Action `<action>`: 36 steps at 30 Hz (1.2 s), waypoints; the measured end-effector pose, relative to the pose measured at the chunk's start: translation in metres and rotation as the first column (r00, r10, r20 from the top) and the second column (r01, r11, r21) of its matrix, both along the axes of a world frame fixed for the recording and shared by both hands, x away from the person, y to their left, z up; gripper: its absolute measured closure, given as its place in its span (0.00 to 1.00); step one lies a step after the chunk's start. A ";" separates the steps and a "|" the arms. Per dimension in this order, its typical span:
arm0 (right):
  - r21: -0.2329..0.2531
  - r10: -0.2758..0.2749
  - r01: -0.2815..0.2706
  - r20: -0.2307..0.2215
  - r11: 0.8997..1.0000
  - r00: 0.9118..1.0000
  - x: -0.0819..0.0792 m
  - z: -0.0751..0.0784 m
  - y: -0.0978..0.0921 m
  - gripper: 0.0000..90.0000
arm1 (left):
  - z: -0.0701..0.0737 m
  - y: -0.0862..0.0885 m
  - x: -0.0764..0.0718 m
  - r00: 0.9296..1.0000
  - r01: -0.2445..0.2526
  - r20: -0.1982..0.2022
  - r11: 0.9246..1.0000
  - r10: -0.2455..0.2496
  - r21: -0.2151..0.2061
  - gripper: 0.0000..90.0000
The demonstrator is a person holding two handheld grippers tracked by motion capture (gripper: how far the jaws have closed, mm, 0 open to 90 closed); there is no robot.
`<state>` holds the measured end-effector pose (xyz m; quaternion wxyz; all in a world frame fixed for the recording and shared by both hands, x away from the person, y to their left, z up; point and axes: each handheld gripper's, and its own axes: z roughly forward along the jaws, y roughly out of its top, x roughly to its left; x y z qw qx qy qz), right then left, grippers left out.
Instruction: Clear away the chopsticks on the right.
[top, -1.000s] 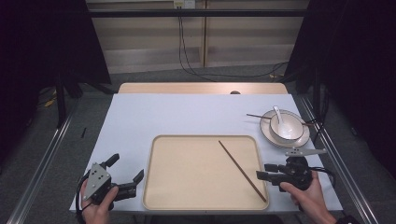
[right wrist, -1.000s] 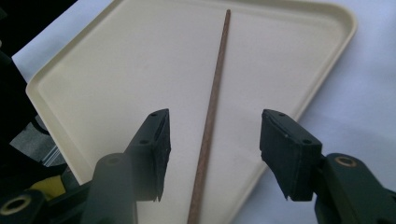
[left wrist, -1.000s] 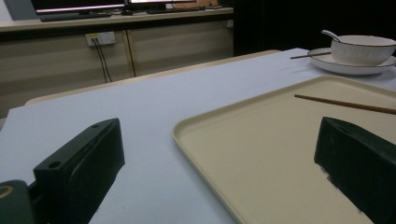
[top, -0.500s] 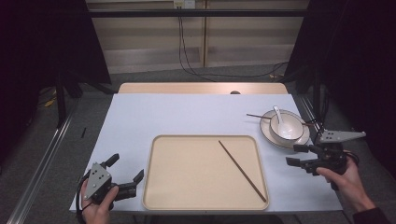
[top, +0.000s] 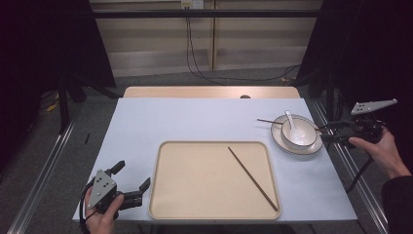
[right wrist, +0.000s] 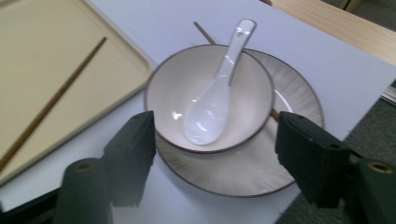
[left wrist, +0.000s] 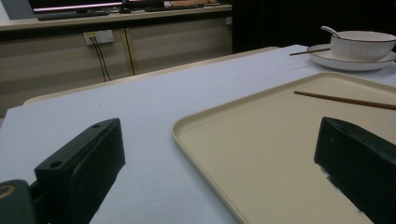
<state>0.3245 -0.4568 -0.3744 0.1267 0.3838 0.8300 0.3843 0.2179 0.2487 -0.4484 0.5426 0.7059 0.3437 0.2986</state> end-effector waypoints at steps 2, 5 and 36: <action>-0.017 0.006 -0.007 -0.019 1.000 1.000 0.011 0.000 -0.007 0.32 | 0.000 0.000 0.000 1.000 -0.006 -0.002 1.000 0.006 0.002 0.02; -0.073 -0.007 0.004 -0.040 0.997 0.999 0.028 -0.001 -0.013 0.32 | 0.000 -0.001 0.000 1.000 0.013 -0.004 1.000 -0.013 -0.003 0.02; -0.328 0.124 -0.166 -0.146 0.930 0.982 0.095 -0.058 0.004 0.66 | 0.000 0.001 -0.004 1.000 0.023 0.002 1.000 -0.023 0.002 0.02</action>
